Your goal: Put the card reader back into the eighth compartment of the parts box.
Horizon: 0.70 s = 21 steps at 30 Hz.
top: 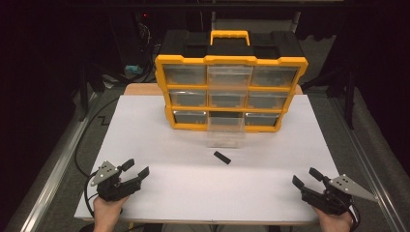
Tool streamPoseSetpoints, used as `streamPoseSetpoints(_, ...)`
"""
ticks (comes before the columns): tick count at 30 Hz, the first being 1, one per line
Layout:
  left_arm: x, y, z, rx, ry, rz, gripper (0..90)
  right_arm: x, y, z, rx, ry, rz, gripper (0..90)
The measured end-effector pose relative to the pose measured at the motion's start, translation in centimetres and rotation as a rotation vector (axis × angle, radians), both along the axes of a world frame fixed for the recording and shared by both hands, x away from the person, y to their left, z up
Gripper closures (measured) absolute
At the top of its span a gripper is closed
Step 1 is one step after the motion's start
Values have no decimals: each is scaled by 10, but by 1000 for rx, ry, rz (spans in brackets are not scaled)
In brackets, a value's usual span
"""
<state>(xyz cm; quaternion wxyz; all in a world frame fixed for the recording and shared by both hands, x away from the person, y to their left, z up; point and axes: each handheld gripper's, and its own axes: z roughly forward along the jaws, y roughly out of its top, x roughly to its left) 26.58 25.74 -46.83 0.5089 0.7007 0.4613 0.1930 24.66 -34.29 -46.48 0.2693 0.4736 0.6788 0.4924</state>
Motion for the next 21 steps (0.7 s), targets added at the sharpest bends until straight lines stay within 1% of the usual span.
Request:
streamPoseSetpoints(4,-1,0,0,0,-7,-2,305,-1,0,0,1,-9,-1,276)
streamPoseSetpoints(8,0,0,0,-4,-5,-3,305,-1,-1,1,6,-13,0,279)
streamPoseSetpoints(13,-1,-1,0,3,-5,-5,305,-1,-1,1,10,-15,2,279)
streamPoseSetpoints(15,-1,0,0,-1,-6,-4,305,-1,0,1,12,-23,4,281)
streamPoseSetpoints(21,0,-1,0,0,-5,-9,305,-1,0,2,18,-21,1,279)
